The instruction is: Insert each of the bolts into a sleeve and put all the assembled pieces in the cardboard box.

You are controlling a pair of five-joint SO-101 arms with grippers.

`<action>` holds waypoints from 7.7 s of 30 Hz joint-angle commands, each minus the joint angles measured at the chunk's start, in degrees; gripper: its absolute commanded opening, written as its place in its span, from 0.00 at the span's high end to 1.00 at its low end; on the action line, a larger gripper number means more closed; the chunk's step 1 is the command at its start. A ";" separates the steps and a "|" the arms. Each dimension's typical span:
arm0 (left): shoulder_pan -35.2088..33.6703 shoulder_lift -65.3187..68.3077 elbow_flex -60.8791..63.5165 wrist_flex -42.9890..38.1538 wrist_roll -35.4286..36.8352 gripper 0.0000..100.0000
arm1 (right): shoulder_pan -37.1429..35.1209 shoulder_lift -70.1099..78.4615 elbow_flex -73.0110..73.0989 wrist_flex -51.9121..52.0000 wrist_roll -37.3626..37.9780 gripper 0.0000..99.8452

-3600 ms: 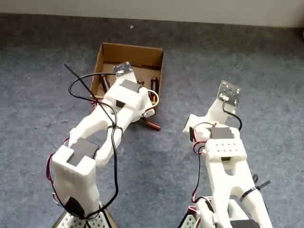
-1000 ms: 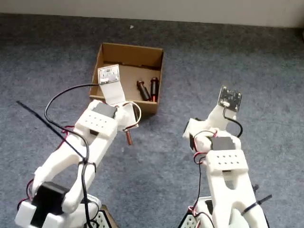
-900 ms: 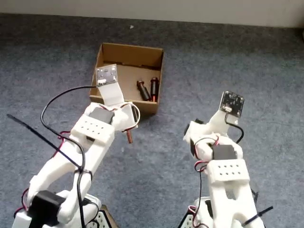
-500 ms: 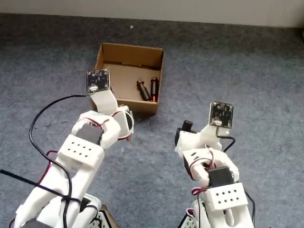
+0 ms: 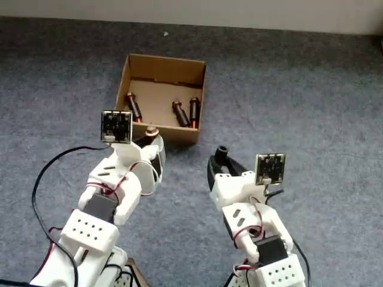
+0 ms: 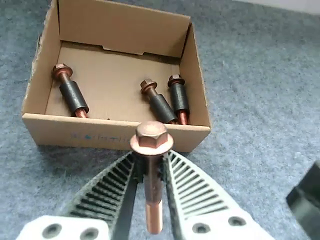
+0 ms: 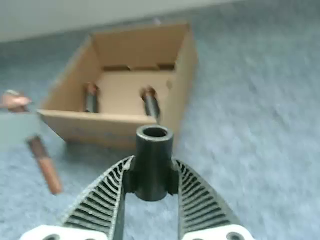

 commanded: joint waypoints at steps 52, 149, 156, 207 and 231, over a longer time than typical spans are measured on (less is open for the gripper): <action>3.65 -44.62 6.11 9.05 -0.97 0.99 | -23.16 -6.20 5.41 -2.42 10.90 1.00; 3.47 -44.62 -6.37 35.08 -0.97 0.82 | -20.26 -6.02 5.58 -2.07 19.25 1.00; -5.58 -44.53 1.80 22.95 -1.32 0.82 | -13.93 -6.11 5.58 -2.33 18.99 1.00; -10.68 -44.44 24.31 29.45 -12.66 0.99 | -5.58 61.85 -28.97 -56.57 14.86 0.99; -10.86 -44.44 24.31 29.54 -12.66 0.99 | -4.62 107.65 -46.64 -73.63 14.59 0.87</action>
